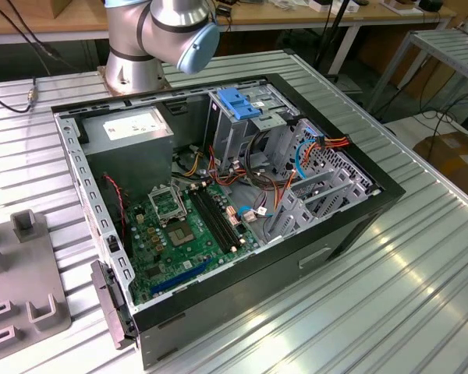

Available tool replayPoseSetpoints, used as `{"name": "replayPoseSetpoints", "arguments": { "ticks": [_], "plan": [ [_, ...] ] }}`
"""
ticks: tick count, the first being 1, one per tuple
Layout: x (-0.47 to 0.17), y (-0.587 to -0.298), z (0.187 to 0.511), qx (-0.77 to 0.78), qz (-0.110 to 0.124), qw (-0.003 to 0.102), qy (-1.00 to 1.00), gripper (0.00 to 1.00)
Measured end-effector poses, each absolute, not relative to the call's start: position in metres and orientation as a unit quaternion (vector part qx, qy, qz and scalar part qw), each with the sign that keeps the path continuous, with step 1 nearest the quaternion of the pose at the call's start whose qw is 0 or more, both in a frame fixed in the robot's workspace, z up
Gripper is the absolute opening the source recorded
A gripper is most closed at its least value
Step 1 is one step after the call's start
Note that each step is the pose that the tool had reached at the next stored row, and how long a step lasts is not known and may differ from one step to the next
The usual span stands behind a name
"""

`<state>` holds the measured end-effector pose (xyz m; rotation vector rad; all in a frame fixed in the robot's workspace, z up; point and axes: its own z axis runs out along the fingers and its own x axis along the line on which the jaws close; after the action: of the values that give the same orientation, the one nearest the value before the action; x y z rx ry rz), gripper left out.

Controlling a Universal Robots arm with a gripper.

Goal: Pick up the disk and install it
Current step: 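Reach for the disk, then pick up the disk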

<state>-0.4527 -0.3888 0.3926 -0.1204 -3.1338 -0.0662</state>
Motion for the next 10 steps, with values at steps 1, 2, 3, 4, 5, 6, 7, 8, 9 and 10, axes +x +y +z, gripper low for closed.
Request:
{"name": "replayPoseSetpoints", "arguments": {
  "ticks": [1, 2, 3, 4, 5, 6, 7, 8, 9, 10],
  "plan": [
    [-0.4529, -0.3888, 0.3926, -0.038, -0.021, 0.002, -0.999, 0.1],
    [-0.4531, -0.3888, 0.3926, -0.038, -0.021, 0.002, -0.999, 0.1],
    [-0.4533, -0.3888, 0.3926, -0.038, -0.021, 0.002, -0.999, 0.1],
    [-0.4535, -0.3888, 0.3926, -0.038, -0.021, 0.002, -0.999, 0.1],
    [-0.4536, -0.3888, 0.3926, -0.038, -0.021, 0.002, -0.999, 0.1],
    [-0.4537, -0.3888, 0.3926, -0.038, -0.021, 0.002, -0.999, 0.1],
    [-0.4538, -0.3888, 0.3926, -0.038, -0.021, 0.002, -0.999, 0.1],
    [-0.454, -0.3888, 0.3926, -0.038, -0.021, 0.002, -0.999, 0.1],
    [-0.4542, -0.3888, 0.3926, -0.038, -0.021, 0.002, -0.999, 0.1],
    [-0.4544, -0.3888, 0.3926, -0.038, -0.021, 0.002, -0.999, 0.1]
  ]
}}
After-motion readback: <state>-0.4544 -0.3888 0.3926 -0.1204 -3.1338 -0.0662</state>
